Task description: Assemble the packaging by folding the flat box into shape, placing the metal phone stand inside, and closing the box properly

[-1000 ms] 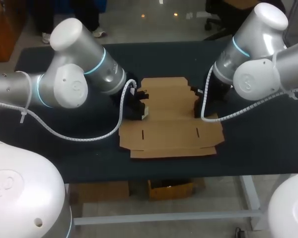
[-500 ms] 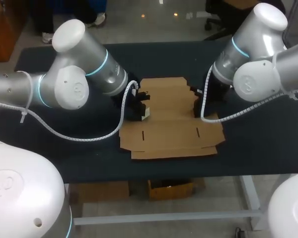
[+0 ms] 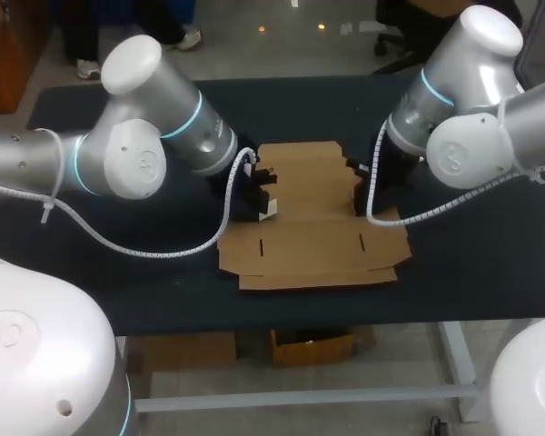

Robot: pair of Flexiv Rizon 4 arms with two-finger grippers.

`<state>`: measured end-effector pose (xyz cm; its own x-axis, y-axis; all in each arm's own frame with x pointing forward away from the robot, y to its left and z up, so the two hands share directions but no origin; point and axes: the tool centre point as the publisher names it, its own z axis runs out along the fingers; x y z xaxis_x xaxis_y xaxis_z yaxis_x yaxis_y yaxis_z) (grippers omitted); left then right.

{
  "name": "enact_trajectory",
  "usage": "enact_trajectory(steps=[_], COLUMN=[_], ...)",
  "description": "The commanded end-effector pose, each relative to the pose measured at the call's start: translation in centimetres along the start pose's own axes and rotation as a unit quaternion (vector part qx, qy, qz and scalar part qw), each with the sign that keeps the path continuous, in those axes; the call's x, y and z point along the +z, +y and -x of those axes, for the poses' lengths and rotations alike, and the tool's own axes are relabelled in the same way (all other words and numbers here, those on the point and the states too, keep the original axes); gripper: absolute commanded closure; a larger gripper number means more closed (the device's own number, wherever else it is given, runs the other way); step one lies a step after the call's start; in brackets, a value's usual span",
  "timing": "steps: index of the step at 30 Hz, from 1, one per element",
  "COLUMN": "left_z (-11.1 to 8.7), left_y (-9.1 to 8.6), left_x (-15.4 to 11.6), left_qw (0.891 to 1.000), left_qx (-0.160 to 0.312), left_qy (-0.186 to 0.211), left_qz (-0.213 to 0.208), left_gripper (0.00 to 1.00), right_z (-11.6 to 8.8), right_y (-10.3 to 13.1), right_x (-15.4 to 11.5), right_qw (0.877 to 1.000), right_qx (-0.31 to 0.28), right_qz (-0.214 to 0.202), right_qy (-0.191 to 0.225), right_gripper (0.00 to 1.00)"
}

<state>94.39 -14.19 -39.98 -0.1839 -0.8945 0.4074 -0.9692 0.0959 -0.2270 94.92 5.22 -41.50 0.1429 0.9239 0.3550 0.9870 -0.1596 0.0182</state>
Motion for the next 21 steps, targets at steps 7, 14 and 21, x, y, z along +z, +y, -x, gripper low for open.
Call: enact_trajectory(steps=[7,14,21], left_z=[-0.36,-0.39,-0.66], left_y=[-0.22,-0.2,-0.18], left_x=[0.97,0.97,1.21], left_qw=[1.0,1.0,1.0], left_qx=[0.0,-0.001,0.001], left_qy=[-0.007,-0.011,-0.012], left_qz=[0.004,0.004,0.008], left_gripper=[1.0,1.0,1.0], right_z=[-0.3,-0.44,-0.51], right_y=[-0.23,-0.53,-0.67], right_x=[0.05,-0.42,-0.61], right_qw=[1.0,1.0,1.0], right_qx=[0.001,0.002,0.0], right_qz=[0.004,0.016,0.02], right_qy=[-0.003,-0.002,-0.001], right_gripper=[1.0,1.0,1.0])
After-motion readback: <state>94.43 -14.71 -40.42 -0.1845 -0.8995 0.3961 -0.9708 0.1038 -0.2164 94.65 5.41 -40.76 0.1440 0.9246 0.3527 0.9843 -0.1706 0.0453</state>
